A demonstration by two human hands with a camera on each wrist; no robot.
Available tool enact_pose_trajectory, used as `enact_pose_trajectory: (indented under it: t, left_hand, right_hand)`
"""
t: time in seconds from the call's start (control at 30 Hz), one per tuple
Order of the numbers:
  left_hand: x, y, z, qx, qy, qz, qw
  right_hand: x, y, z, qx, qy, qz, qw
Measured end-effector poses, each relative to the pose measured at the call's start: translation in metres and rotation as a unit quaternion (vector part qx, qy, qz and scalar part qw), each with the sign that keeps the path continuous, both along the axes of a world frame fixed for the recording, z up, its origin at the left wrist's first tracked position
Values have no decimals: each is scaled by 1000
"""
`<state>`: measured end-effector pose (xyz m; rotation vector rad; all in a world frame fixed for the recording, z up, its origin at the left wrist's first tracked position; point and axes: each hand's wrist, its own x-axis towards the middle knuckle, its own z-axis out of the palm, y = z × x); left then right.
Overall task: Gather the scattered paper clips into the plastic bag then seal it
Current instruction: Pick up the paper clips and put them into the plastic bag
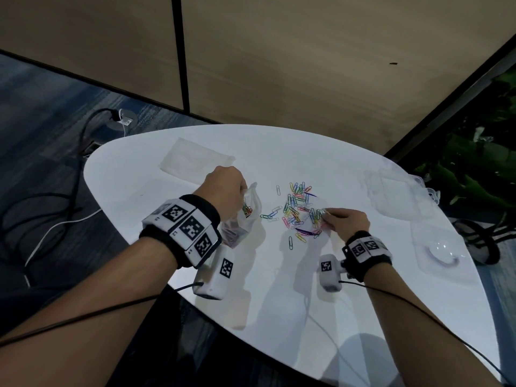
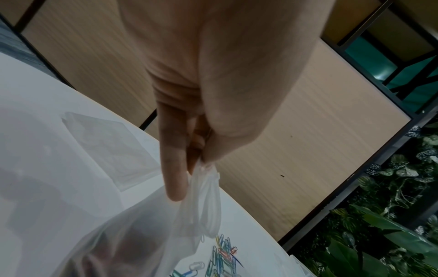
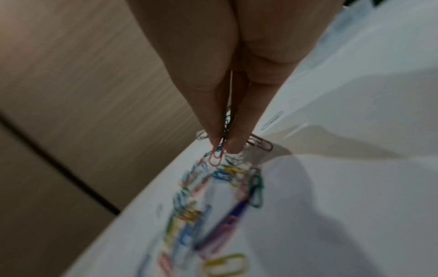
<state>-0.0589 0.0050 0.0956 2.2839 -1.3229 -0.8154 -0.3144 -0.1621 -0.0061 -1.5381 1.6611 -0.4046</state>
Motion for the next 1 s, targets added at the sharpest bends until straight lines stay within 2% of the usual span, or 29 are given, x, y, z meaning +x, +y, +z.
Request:
enact_pose_trajectory:
  t: [0.03,0.1,0.2,0.3,0.4,0.53,0.63,0.73,0.83,0.9,1.0]
  left_hand:
    - [0,0,0,0,0,-1,1000]
    - [-1,-1,0,0,2,-3,1000]
    - [-2,-2,0,1,6,-2,1000]
    - [-2,-3,-1,-5,9,-1,1000]
    - [-2,-4,-3,-12,14,3,1000]
    - [-1,-6,-4,-18,9,5,1000]
    - [-4,-6,-2,-15,0,-4,1000]
    - [-5,-5,0,-18,-2,-2,1000]
    - [-6,-4,-1,-26,0,9,1000]
    - [-6,-3,0,-24,13,7,1000]
    - [-5,-2,0,-28,20,14,999]
  right_hand:
    - [-2,0,1,27,-70,-34,997]
    - [4,7,13,68,-214,-82,971]
    - [28,25,39,135,-387,-80,909]
    - [58,49,58,199,-469,-57,859]
    - [84,69,63,228,-481,-27,846]
    - [110,89,58,242,-450,11,859]
    - [121,98,52,212,-406,29,889]
    - [126,105,45,138,-327,68,932]
    - [132,107,42,23,-195,141,970]
    - [138,106,45,-64,-118,188,973]
    - [145,112,56,-164,-27,261,951]
